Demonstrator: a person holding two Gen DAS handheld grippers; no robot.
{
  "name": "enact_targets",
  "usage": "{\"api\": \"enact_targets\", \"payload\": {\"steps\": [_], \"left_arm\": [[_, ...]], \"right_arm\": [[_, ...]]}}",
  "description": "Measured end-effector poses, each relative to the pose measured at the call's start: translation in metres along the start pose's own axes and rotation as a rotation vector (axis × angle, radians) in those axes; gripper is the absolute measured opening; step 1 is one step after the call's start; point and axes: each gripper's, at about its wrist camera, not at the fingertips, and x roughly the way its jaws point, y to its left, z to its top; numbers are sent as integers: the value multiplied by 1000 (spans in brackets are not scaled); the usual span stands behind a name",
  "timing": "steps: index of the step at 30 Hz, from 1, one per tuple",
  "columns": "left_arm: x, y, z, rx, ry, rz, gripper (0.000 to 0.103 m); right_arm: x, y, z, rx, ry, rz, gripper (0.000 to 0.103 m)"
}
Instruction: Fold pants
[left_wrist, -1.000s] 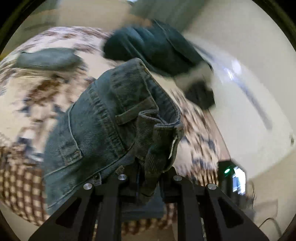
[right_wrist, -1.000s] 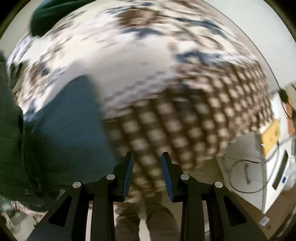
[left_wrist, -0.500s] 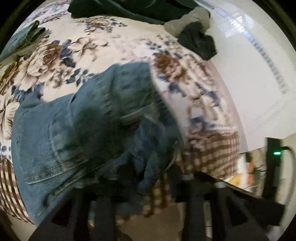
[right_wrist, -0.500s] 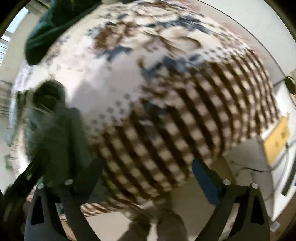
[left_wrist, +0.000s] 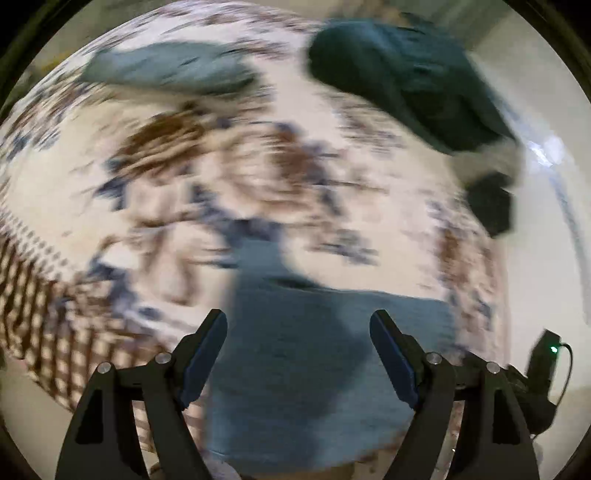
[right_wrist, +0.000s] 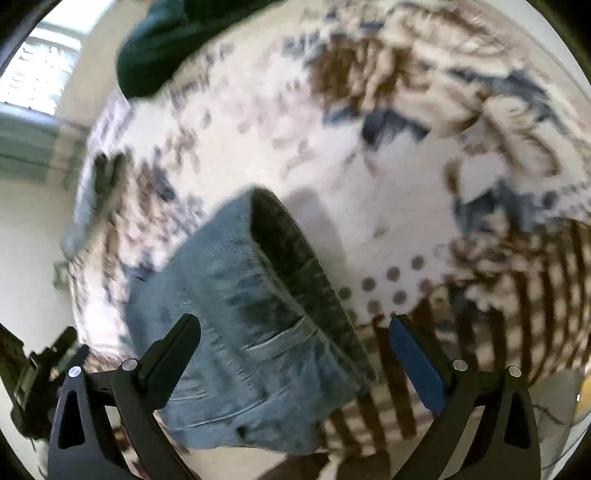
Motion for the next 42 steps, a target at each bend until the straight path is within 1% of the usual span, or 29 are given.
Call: {"api": "enact_targets", "payload": {"steps": [1, 2, 3, 4, 6, 7, 8, 11, 13, 16, 18, 19, 21, 22, 25, 26, 27, 28, 29, 30, 33, 34, 35, 36, 37, 38, 39, 40, 42], "left_arm": [[6, 13, 2, -16, 7, 26, 78], [13, 26, 5, -28, 11, 44, 78], [18, 34, 6, -35, 17, 59, 78], [23, 41, 7, -49, 27, 77, 78], [32, 52, 7, -73, 42, 74, 78], [33, 55, 8, -78, 48, 78, 78], [36, 56, 8, -80, 52, 74, 78], [42, 52, 13, -82, 58, 62, 78], [50, 45, 17, -78, 75, 37, 78], [64, 36, 22, -61, 101, 22, 78], [75, 27, 24, -49, 120, 6, 78], [81, 22, 24, -42, 133, -7, 78], [98, 12, 24, -25, 170, -27, 78], [107, 8, 24, -16, 183, -24, 78], [132, 1, 27, -19, 224, -53, 78], [136, 1, 27, -23, 232, -57, 78], [142, 0, 29, -22, 240, -69, 78], [144, 0, 30, -17, 237, -74, 68], [144, -1, 31, -6, 213, -96, 27], [144, -2, 33, 12, 199, -112, 14], [147, 8, 38, -10, 191, -119, 12], [146, 16, 40, -52, 195, -136, 12], [144, 24, 42, -103, 201, -164, 16], [143, 28, 43, -139, 207, -186, 16], [142, 32, 44, -173, 225, -207, 16], [141, 34, 44, -189, 251, -209, 23], [136, 33, 45, -179, 254, -195, 26], [129, 32, 45, -154, 238, -184, 29], [116, 27, 44, -106, 208, -179, 50]], "right_arm": [[15, -4, 1, 10, 47, -13, 102], [34, -10, 1, 40, 116, -5, 90], [44, -14, -2, 80, 161, 50, 80], [48, -19, -8, 142, 162, 112, 73], [37, -18, -14, 143, 88, 120, 41], [26, -14, -19, 126, 49, 101, 26], [12, -6, -25, 101, -5, 70, 21], [-23, 23, -47, 24, -96, -6, 19], [-41, 26, -60, 44, -123, -11, 19], [-62, 9, -79, 126, -135, -40, 19], [-56, -15, -90, 166, -99, -116, 19], [-51, -29, -93, 198, -84, -122, 20], [-23, -53, -92, 251, 23, -61, 24], [-13, -64, -90, 293, 55, -21, 31], [-22, -71, -79, 315, 19, 16, 35], [-33, -72, -74, 316, -26, 23, 49], [-40, -74, -69, 321, -62, 44, 58], [-43, -77, -62, 328, -89, 63, 72], [-45, -79, -55, 331, -99, 74, 75], [-41, -81, -47, 327, -105, 90, 75], [-18, -83, -21, 292, -88, 140, 75], [-5, -80, -12, 263, -68, 170, 75], [12, -76, -4, 236, -15, 215, 73], [22, -75, 2, 240, 2, 218, 70], [23, -69, 4, 230, -19, 193, 52], [20, -62, 4, 191, -39, 176, 40], [16, -52, 6, 147, -54, 139, 39], [10, -43, 5, 108, -75, 110, 33], [-9, -25, 3, 42, -140, 71, 26]]}}
